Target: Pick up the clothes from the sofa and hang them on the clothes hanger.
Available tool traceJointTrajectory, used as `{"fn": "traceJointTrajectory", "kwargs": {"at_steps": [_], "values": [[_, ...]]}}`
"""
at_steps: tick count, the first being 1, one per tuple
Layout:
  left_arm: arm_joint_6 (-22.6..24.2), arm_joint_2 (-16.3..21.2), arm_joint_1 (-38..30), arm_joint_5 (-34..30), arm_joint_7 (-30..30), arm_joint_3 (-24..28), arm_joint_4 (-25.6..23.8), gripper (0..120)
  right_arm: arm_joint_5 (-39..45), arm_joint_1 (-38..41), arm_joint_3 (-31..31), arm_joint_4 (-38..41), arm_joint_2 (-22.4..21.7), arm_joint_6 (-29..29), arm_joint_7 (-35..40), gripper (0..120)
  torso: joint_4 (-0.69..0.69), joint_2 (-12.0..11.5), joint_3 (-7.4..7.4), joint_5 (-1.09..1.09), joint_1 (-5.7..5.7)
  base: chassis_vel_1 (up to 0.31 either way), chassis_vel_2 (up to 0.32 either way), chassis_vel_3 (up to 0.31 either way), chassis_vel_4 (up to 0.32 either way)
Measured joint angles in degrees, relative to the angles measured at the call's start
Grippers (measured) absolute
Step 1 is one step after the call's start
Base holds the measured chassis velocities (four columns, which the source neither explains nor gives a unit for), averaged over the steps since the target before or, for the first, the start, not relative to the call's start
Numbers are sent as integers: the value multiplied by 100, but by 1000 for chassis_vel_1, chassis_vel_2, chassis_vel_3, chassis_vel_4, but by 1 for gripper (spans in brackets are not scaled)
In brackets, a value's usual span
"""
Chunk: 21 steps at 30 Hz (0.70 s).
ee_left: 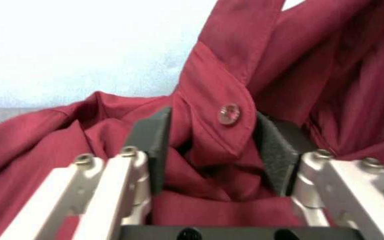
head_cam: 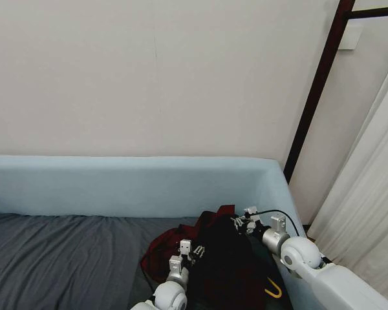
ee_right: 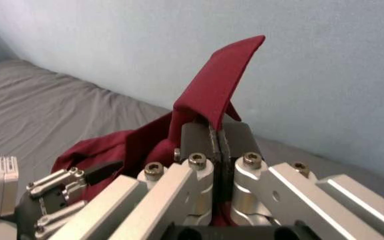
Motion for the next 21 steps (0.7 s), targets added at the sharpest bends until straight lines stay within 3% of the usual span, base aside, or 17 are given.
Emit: {"fn": "traceJointTrajectory", "kwargs": {"at_steps": [11,21], "values": [[-215,-10,-85,-7,83,34,197,1,-38,-2,-73,-55,-14,22,-6,0,0,0,0,0,0,0,0,0,0],[-293,100,-25,11,82,-125,-31,0,-71,-68,-46,-56,-9,46,-6,0,0,0,0,0,0,0,0,0,0]]}}
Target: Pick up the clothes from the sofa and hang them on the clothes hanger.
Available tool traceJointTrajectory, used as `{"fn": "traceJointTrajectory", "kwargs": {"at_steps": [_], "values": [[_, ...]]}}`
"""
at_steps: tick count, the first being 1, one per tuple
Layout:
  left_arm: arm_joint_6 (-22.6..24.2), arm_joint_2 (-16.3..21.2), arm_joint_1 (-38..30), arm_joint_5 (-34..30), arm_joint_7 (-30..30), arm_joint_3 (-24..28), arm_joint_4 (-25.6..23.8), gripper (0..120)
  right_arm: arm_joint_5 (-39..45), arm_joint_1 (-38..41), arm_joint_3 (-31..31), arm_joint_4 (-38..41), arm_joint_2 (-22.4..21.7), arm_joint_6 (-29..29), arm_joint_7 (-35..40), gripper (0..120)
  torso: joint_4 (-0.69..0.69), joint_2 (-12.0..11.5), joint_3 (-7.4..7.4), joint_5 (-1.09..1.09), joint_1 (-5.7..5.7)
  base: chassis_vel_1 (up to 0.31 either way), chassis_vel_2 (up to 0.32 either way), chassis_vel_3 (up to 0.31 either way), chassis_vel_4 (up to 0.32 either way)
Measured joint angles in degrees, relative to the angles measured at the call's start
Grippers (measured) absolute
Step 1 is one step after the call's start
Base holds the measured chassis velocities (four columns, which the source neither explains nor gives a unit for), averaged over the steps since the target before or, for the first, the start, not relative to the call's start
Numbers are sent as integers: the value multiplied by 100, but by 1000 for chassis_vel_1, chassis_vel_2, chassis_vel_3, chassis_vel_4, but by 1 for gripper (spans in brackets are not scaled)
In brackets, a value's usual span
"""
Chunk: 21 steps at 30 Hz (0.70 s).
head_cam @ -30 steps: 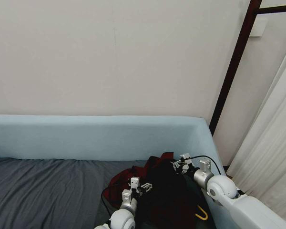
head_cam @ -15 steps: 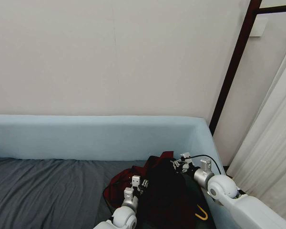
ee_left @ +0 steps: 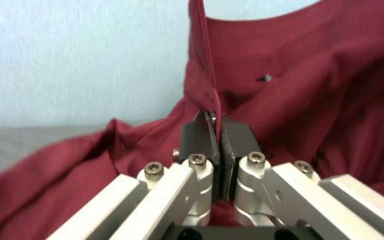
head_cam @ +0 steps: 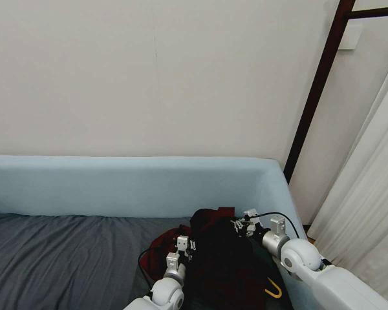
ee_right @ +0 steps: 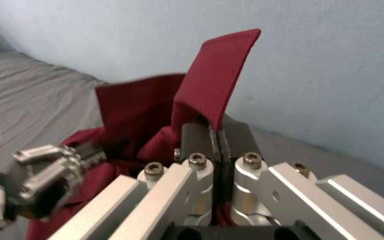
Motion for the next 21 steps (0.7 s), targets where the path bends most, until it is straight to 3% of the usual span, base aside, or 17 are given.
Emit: {"fn": "traceJointTrajectory", "kwargs": {"at_steps": [7,10,12,16,19,20,21], "values": [[31,472,52,-250,-43,-14,-747,0,-147,-38,165,159,-75,4,105,0,0,0,0,-1,0,0,0,0,0],[148,898,75,-533,-123,-247,-1456,0,13,4,307,353,-235,1,344,0,0,0,0,1,0,0,0,0,0],[172,1002,74,-607,-142,-299,-1628,0,44,23,339,396,-272,1,369,0,0,0,0,-1,0,0,0,0,0],[295,1883,-74,-1061,-152,-394,-2649,0,288,173,462,778,-538,-52,552,0,0,0,-1,0,-1,0,0,0,0],[328,2012,-102,-1144,-151,-423,-2812,0,330,207,480,850,-569,-80,611,0,1,0,0,0,-1,0,0,0,0],[438,2428,-213,-1477,-145,-588,-3368,0,562,304,567,1131,-702,-202,818,0,2,1,-1,0,-1,0,0,0,0],[493,2630,-245,-1653,-132,-691,-3627,0,679,335,630,1319,-801,-251,874,0,-1,0,0,-1,0,0,0,0,0]]}}
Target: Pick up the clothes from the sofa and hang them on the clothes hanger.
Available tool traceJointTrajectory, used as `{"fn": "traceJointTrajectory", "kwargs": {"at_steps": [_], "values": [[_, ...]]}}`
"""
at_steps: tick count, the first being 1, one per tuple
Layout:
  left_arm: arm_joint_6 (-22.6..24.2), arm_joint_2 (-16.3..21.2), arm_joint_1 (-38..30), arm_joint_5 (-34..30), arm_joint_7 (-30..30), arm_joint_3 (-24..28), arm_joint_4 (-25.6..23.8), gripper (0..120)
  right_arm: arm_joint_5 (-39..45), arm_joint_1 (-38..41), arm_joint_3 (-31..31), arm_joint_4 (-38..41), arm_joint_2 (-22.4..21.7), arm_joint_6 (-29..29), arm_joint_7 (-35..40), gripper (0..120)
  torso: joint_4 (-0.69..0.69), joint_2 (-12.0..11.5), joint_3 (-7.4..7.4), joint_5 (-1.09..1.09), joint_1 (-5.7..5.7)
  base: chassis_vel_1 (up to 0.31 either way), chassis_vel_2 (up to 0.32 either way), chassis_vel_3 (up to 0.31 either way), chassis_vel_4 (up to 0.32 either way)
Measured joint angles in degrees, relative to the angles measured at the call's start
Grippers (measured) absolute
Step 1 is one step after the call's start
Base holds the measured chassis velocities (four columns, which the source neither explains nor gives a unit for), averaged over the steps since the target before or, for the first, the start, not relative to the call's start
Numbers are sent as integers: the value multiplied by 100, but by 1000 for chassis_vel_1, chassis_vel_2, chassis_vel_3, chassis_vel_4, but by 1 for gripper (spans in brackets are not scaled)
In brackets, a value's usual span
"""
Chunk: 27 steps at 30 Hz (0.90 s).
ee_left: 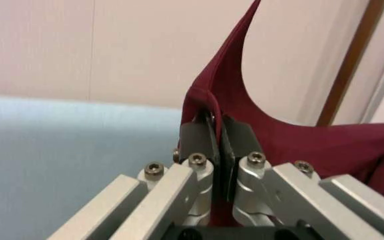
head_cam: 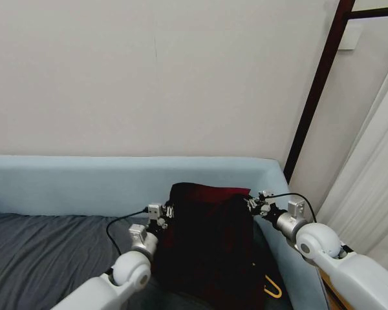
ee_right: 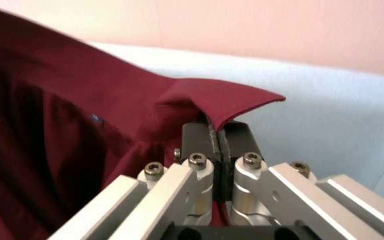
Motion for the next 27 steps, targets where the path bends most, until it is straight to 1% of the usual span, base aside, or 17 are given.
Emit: {"fn": "traceJointTrajectory", "kwargs": {"at_steps": [1,2,3,4,6,7,9,11,12,14,16,17,19,21,22,26,27], "values": [[20,91,-8,-69,9,-49,-111,0,41,10,31,84,-43,-21,12,0,0,0,0,0,0,0,0,0,0],[49,291,-25,-213,39,-174,-343,0,124,34,98,267,-136,-69,32,0,0,0,-1,1,0,0,0,0,0],[49,291,-25,-213,39,-174,-343,0,124,34,98,267,-136,-69,32,0,0,0,-1,1,0,0,0,0,0],[70,423,-27,-306,65,-254,-486,0,202,50,158,411,-196,-108,63,0,0,0,-1,1,0,0,0,0,0],[128,835,-24,-616,72,-570,-840,0,517,136,367,856,-351,-277,265,0,1,1,-1,0,0,0,0,0,0],[128,835,-24,-616,72,-570,-840,0,517,136,367,856,-351,-277,265,0,1,1,-1,0,0,0,0,0,0],[152,1166,-15,-899,80,-835,-1078,0,803,205,565,1169,-514,-396,438,0,3,1,-1,-1,0,0,0,0,0],[194,1485,-27,-1348,85,-1090,-1346,0,1096,218,805,1425,-709,-501,581,0,2,1,-1,-1,0,0,0,0,0],[194,1485,-27,-1348,85,-1090,-1346,0,1096,218,805,1425,-709,-501,581,0,2,1,-1,-1,0,0,0,0,0],[236,1813,-30,-1736,110,-1323,-1675,0,1418,183,1084,1655,-934,-567,692,0,0,1,-1,1,0,0,0,0,0],[236,2123,20,-1931,157,-1504,-1963,0,1740,91,1394,1868,-1155,-644,772,0,0,1,-1,2,0,0,0,0,0],[236,2123,20,-1931,157,-1504,-1963,0,1740,91,1394,1868,-1155,-644,772,0,0,1,-1,2,0,0,0,0,0],[233,2507,140,-2148,171,-1716,-2345,0,2216,-24,1865,2177,-1446,-790,918,0,1,0,-1,3,0,0,0,0,0],[194,2735,240,-2264,183,-1945,-2571,0,2596,-30,2187,2444,-1706,-863,1130,0,-2,1,-1,0,-1,0,0,0,0],[194,2735,240,-2264,183,-1945,-2571,0,2596,-30,2187,2444,-1706,-863,1130,0,-2,1,-1,0,-1,0,0,0,0],[136,3189,649,-2634,203,-2856,-2873,0,3118,210,2431,2832,-2127,-906,1442,0,3,1,-1,0,-1,0,0,0,0],[136,3189,649,-2634,203,-2856,-2873,0,3118,210,2431,2832,-2127,-906,1442,0,3,1,-1,0,-1,0,0,0,0]]}}
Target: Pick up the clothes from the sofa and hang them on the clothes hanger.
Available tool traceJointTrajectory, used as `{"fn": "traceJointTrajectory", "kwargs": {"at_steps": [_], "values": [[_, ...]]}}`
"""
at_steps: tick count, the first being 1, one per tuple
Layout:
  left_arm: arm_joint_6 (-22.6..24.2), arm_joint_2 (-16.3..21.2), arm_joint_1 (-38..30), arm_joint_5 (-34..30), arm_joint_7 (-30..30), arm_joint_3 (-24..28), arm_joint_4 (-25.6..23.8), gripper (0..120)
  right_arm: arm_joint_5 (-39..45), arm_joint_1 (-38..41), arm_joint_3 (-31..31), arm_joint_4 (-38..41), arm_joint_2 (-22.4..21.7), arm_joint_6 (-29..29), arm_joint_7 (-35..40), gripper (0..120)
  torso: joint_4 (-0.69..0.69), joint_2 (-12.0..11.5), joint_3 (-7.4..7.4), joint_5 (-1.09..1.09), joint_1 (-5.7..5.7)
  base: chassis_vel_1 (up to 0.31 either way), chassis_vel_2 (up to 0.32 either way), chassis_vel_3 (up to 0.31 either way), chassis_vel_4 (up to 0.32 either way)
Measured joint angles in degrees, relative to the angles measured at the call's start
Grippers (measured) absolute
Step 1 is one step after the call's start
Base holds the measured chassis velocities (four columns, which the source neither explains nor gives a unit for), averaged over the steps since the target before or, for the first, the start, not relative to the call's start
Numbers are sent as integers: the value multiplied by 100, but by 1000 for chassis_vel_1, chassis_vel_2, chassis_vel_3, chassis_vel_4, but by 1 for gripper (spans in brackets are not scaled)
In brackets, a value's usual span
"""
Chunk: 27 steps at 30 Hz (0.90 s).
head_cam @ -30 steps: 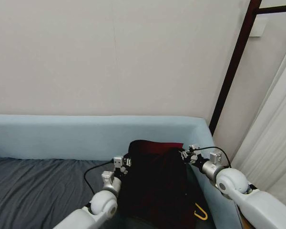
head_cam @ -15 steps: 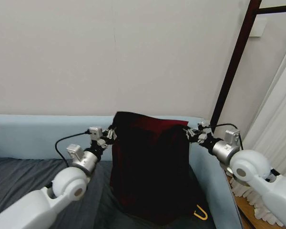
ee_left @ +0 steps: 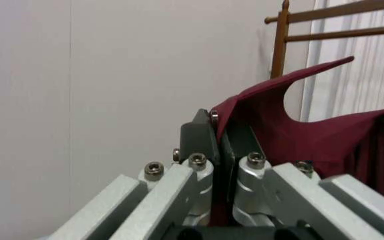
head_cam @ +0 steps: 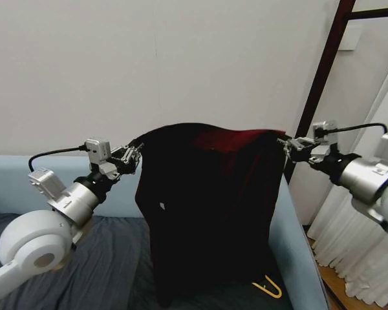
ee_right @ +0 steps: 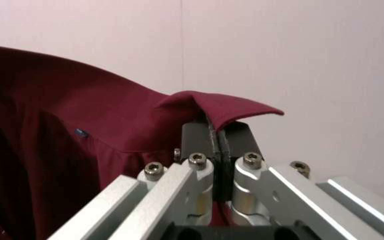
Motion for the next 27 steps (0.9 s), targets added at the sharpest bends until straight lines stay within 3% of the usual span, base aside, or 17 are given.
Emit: {"fn": "traceJointTrajectory", "kwargs": {"at_steps": [3,8,15,18,22,25,27], "values": [[16,242,69,-287,-89,-382,-11,0,201,56,96,175,-194,-22,150,0,-2,0,0,2,0,0,0,0,0],[157,296,258,-410,-295,-660,-122,0,617,3,290,460,-255,-95,451,0,-3,0,1,1,0,0,0,0,0],[625,72,607,-424,-833,-662,-392,0,676,-345,156,876,202,-198,1018,0,-2,0,1,1,0,0,0,0,0],[860,-104,635,-442,-1086,-509,-517,0,551,-523,-13,903,570,-226,1152,0,-2,0,1,2,0,0,0,0,0],[933,-576,1228,138,-1161,-235,-435,0,154,-1025,-303,693,1154,-235,1169,0,-2,0,1,1,1,0,0,0,0],[912,-722,1450,318,-1106,-180,-365,0,-7,-1233,-393,618,1294,-236,1119,0,-2,0,1,0,2,0,0,0,0],[715,-1422,2209,1261,-816,50,208,0,-900,-1732,-1065,103,1945,-201,864,0,-2,-1,2,0,1,0,0,0,0]]}}
